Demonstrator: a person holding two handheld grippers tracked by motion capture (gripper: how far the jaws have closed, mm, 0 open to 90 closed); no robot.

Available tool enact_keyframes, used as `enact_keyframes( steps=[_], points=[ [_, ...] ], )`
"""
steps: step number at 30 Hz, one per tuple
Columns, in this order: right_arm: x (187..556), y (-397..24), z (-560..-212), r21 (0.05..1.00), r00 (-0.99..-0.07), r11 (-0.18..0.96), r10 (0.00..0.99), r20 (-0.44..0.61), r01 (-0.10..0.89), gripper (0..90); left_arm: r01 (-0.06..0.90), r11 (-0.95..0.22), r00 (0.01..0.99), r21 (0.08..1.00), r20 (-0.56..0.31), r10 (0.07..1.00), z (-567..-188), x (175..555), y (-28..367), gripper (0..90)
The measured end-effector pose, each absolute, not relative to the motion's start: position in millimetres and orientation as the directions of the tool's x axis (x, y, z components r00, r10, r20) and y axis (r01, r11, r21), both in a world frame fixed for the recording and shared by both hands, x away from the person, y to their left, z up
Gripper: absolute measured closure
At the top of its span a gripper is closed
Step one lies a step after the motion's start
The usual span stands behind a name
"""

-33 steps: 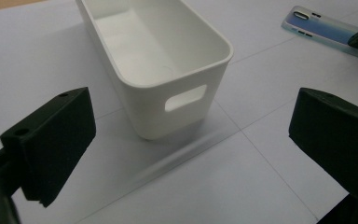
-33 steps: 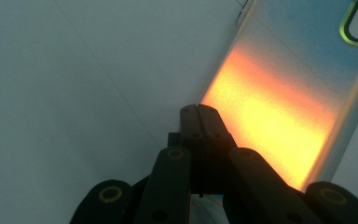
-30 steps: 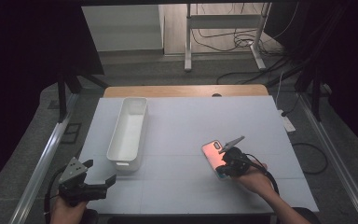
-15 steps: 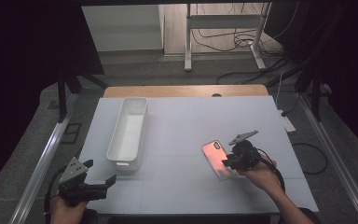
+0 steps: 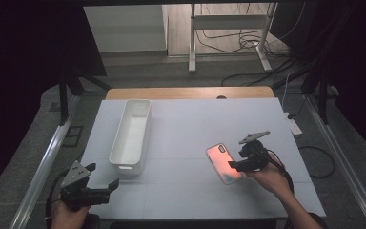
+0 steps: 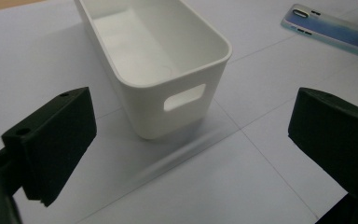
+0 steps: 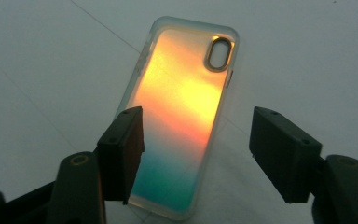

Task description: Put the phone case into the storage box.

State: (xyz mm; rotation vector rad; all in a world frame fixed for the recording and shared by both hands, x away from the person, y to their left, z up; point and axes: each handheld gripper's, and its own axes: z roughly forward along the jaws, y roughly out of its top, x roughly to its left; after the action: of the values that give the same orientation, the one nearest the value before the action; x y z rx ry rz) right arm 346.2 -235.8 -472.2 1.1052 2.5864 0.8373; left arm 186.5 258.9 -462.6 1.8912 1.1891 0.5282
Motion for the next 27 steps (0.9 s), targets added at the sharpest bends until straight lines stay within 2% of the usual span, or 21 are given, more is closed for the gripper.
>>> enact_keyframes(
  steps=[5,9,12,27],
  points=[
    [348,-238,-472,0.599,-0.686,0.549,0.728,0.0,0.583,15.3,0.537,-0.218,0.467,0.815,-0.072,0.881,-463,187,259,1.8],
    [350,-241,-476,0.594,-0.65,0.519,0.76,0.008,0.614,4.6,0.537,-0.22,0.468,0.814,-0.07,0.881,-463,187,259,1.9],
    [353,-243,-481,0.584,-0.636,0.508,0.772,0.018,0.633,0.0,0.537,-0.221,0.468,0.814,-0.07,0.881,-463,187,259,1.9],
    [356,-244,-496,0.555,-0.653,0.527,0.756,0.039,0.643,0.0,0.538,-0.225,0.471,0.812,-0.068,0.879,-463,187,258,1.9]
  ],
)
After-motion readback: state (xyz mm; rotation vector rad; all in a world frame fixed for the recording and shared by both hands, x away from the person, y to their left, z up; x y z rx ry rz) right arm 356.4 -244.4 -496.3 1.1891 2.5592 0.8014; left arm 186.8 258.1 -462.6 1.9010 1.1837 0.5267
